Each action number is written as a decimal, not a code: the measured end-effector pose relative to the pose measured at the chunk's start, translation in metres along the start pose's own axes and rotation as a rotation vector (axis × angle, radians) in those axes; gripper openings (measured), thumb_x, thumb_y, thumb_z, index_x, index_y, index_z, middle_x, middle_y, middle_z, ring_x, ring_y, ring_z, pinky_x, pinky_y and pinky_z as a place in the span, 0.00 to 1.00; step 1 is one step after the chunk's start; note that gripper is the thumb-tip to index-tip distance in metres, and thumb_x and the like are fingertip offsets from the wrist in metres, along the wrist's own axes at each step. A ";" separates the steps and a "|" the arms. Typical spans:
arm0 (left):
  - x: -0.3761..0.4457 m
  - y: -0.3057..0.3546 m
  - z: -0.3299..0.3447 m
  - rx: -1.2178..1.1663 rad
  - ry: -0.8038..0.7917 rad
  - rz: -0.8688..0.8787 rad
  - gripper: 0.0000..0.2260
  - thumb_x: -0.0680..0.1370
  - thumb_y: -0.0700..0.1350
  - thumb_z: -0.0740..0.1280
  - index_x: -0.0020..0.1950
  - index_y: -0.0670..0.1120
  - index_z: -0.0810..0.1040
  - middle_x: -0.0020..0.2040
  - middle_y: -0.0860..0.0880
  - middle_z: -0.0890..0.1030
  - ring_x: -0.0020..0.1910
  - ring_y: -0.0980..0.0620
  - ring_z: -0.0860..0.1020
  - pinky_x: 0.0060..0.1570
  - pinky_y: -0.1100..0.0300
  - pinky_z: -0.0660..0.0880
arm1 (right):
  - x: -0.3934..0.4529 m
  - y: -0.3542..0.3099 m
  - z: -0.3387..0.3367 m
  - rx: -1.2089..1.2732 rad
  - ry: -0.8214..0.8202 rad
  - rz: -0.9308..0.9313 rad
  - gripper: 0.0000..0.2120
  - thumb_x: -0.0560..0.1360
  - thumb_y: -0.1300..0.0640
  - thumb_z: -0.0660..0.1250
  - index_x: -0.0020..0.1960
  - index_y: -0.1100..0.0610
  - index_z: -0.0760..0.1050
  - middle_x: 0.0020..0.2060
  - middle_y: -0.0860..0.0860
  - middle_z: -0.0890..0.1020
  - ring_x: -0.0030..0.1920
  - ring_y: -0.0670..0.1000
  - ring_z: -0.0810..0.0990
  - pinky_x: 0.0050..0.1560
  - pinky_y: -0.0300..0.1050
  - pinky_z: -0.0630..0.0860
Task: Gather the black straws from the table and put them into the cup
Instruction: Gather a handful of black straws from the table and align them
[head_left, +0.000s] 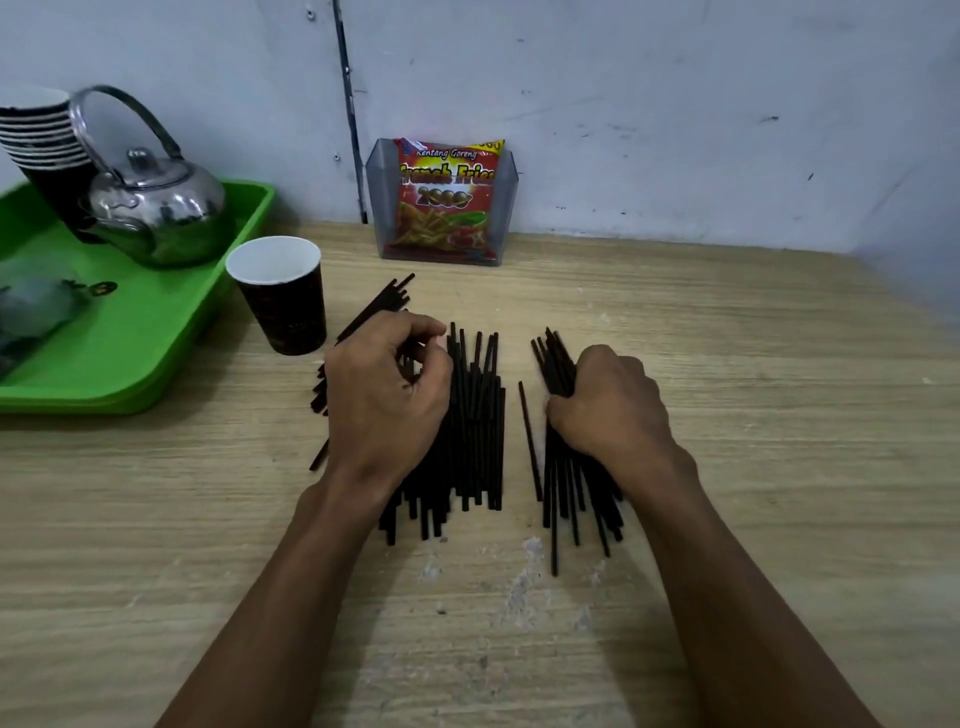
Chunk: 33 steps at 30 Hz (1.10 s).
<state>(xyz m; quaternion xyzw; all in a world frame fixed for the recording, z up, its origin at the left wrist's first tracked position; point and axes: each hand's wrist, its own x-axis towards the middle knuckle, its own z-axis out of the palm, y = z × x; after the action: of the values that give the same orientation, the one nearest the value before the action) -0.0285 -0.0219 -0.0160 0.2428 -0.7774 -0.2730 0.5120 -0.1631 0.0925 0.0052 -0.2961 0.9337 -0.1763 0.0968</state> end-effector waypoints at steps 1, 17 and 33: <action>0.000 0.000 0.000 0.000 0.001 -0.003 0.05 0.75 0.39 0.68 0.48 0.43 0.83 0.42 0.52 0.83 0.39 0.57 0.80 0.41 0.62 0.78 | 0.000 -0.001 -0.002 -0.008 -0.008 0.004 0.16 0.73 0.58 0.69 0.37 0.54 0.62 0.38 0.51 0.69 0.42 0.55 0.72 0.37 0.44 0.67; -0.001 0.007 0.000 -0.012 -0.051 0.000 0.05 0.75 0.38 0.68 0.48 0.43 0.83 0.40 0.51 0.83 0.38 0.58 0.80 0.39 0.68 0.77 | 0.016 -0.018 -0.002 -0.119 -0.136 -0.005 0.08 0.74 0.69 0.62 0.46 0.58 0.67 0.37 0.51 0.66 0.43 0.53 0.71 0.44 0.47 0.70; 0.001 0.003 -0.003 0.001 -0.021 0.026 0.06 0.74 0.36 0.69 0.48 0.43 0.83 0.40 0.50 0.84 0.37 0.56 0.81 0.40 0.64 0.77 | 0.038 0.028 -0.034 0.719 -0.126 -0.027 0.02 0.81 0.63 0.59 0.53 0.60 0.70 0.40 0.58 0.76 0.29 0.52 0.80 0.34 0.49 0.80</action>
<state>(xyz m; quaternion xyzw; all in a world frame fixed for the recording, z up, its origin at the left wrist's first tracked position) -0.0260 -0.0205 -0.0120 0.2300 -0.7860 -0.2683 0.5072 -0.2177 0.1008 0.0233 -0.2657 0.8003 -0.4760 0.2497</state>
